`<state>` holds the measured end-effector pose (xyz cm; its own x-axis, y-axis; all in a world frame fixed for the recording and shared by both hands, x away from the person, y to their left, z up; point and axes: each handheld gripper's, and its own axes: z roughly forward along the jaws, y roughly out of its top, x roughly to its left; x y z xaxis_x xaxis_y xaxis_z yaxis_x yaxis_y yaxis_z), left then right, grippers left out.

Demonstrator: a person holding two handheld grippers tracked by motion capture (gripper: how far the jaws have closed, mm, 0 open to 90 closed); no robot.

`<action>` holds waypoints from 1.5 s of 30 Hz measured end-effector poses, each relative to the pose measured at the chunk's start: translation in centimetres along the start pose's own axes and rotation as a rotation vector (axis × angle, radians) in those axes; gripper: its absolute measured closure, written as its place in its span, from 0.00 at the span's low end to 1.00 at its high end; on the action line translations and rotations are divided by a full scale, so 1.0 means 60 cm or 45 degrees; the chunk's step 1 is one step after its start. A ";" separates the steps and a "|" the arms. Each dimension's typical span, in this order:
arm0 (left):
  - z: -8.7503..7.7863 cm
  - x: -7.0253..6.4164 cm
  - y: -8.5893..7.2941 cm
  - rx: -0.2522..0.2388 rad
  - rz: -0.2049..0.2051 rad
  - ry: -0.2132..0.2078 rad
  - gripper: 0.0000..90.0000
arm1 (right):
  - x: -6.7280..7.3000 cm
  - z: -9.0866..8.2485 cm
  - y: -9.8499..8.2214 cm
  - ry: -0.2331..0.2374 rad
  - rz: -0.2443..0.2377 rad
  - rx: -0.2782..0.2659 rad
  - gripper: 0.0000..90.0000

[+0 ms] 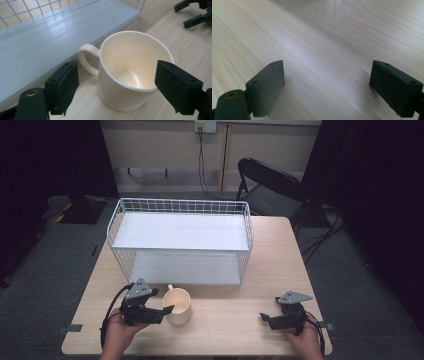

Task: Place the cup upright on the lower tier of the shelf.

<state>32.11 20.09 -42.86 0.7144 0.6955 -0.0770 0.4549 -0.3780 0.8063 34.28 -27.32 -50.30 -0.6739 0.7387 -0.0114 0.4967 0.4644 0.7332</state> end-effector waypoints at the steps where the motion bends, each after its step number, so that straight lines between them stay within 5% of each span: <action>1: 0.001 0.001 0.000 -0.004 0.003 -0.004 0.23 | 0.000 0.000 0.000 0.000 0.000 0.000 0.13; 17: 0.018 0.007 -0.001 0.006 -0.020 0.014 0.48 | 0.000 0.000 0.000 0.000 0.000 0.000 0.13; 45: 0.045 0.012 0.007 0.080 -0.056 0.036 0.73 | 0.000 0.000 0.000 0.001 0.000 0.000 0.13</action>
<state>34.23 18.78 -44.16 0.6781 0.7289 -0.0943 0.5186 -0.3836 0.7642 34.29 -27.33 -50.30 -0.6742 0.7385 -0.0112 0.4964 0.4643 0.7335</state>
